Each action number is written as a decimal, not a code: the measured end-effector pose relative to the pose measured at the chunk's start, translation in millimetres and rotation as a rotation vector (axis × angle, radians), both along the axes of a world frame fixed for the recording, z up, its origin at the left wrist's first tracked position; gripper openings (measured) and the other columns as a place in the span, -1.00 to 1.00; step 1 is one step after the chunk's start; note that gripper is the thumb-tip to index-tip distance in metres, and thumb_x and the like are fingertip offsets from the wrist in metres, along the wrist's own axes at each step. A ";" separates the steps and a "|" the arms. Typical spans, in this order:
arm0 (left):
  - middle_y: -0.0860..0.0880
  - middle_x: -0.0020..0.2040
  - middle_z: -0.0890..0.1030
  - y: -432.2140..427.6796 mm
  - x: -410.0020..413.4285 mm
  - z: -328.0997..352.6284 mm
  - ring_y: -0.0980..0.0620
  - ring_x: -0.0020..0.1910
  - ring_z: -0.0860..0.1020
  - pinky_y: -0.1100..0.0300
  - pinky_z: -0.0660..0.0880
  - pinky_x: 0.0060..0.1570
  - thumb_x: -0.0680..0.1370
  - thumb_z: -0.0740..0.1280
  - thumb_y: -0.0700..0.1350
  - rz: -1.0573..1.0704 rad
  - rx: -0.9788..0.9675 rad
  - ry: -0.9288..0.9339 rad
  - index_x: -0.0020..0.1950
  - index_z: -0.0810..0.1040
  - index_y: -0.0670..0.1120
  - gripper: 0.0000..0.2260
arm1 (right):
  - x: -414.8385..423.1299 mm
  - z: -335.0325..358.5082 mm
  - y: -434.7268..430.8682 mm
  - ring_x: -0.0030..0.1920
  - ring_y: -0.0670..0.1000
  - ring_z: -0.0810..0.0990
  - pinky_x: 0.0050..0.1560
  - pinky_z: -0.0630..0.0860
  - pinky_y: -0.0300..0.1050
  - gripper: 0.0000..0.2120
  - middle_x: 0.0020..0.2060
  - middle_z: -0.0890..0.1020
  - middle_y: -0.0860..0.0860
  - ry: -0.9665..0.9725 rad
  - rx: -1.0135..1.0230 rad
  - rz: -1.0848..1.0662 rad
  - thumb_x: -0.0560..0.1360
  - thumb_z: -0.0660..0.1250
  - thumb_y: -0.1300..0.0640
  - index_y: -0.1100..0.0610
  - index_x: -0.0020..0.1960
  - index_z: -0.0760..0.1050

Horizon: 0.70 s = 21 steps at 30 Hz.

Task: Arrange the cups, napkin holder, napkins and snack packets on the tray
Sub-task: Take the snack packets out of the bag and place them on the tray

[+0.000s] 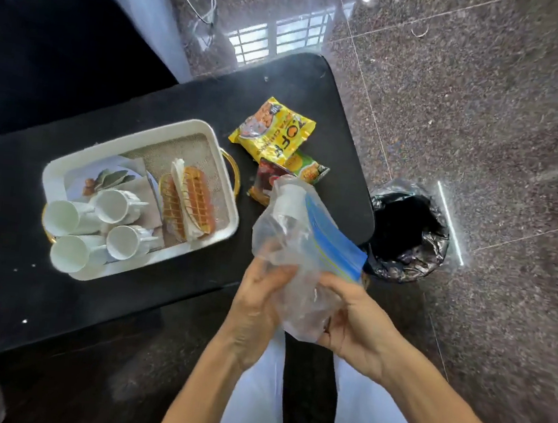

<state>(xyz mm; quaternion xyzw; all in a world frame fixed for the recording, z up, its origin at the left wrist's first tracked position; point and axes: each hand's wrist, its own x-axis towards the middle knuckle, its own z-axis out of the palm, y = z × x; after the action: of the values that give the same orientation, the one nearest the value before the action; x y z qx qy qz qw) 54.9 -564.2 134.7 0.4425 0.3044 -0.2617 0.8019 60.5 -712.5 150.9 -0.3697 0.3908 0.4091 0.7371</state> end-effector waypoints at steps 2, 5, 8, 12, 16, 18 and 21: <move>-0.28 0.23 0.67 -23.7 1.5 -13.7 -0.29 0.23 0.64 -0.14 0.59 0.22 0.35 0.53 -0.05 -0.044 0.080 0.000 0.33 0.56 -0.21 -0.42 | 2.3 -17.4 -22.3 0.03 0.11 0.73 -0.08 0.68 0.05 -0.89 0.03 0.74 0.09 0.007 -0.097 0.142 0.43 0.46 0.03 -0.08 -0.07 0.73; -0.26 0.14 0.72 -63.5 4.1 -33.7 -0.24 0.14 0.68 -0.05 0.63 0.09 0.30 0.54 -0.07 -0.119 0.235 -0.014 0.26 0.61 -0.26 -0.43 | 6.3 -45.5 -57.6 -0.12 0.03 0.75 -0.32 0.65 -0.12 -0.87 -0.06 0.75 0.11 -0.003 -0.340 0.287 0.51 0.35 0.16 0.01 -0.06 0.67; -0.14 0.04 0.75 -101.7 9.0 -54.2 -0.05 0.00 0.69 0.04 0.65 0.00 0.38 0.50 -0.17 -0.118 0.366 -0.066 0.15 0.67 -0.19 -0.65 | 13.9 -60.8 -88.2 -0.37 -0.18 0.68 -0.42 0.58 -0.22 -0.85 -0.26 0.73 -0.03 -0.041 -0.477 0.301 0.42 0.35 0.23 0.07 -0.10 0.67; 0.11 -0.29 0.67 -149.7 22.8 -74.7 0.14 -0.26 0.59 0.19 0.57 -0.29 0.37 0.39 -0.20 -0.083 0.481 -0.051 -0.24 0.63 0.04 -0.87 | 18.6 -73.8 -133.1 -0.05 -0.05 0.71 -0.22 0.67 -0.11 -0.64 -0.01 0.69 -0.02 -0.197 -0.638 0.360 0.40 0.48 0.05 -0.05 0.16 0.50; 0.06 -0.36 0.62 -189.3 32.4 -91.7 0.08 -0.31 0.52 0.09 0.48 -0.32 0.30 0.36 -0.16 -0.098 0.549 -0.020 -0.33 0.60 -0.03 -0.96 | 19.6 -83.0 -187.4 0.09 0.05 0.71 0.02 0.66 0.03 -0.33 0.16 0.69 -0.02 -0.223 -0.264 0.038 0.42 0.51 0.04 -0.26 0.39 0.27; -0.04 -0.34 0.61 -205.3 34.2 -98.1 0.08 -0.34 0.50 0.11 0.46 -0.33 0.33 0.40 -0.17 -0.172 0.566 -0.092 -0.31 0.59 -0.16 -0.93 | 20.2 -84.9 -209.0 0.16 0.05 0.68 0.10 0.64 0.06 -0.34 0.22 0.66 -0.03 -0.290 -0.192 0.054 0.38 0.53 -0.07 -0.27 0.41 0.36; -0.01 -0.31 0.62 -221.2 38.1 -104.9 0.17 -0.35 0.52 0.25 0.47 -0.35 0.36 0.51 -0.12 -0.344 0.600 -0.240 -0.22 0.62 -0.15 -0.87 | 23.1 -93.2 -229.3 0.21 0.07 0.65 0.15 0.63 0.16 -0.50 0.22 0.65 0.01 -0.401 -0.296 0.230 0.39 0.51 -0.20 -0.12 0.29 0.57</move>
<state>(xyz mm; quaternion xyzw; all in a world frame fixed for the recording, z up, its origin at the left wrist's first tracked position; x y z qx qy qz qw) 93.0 -785.4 29.9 0.7303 0.1924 -0.2381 0.6107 83.6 -941.7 57.8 -0.5889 0.2479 0.3470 0.6866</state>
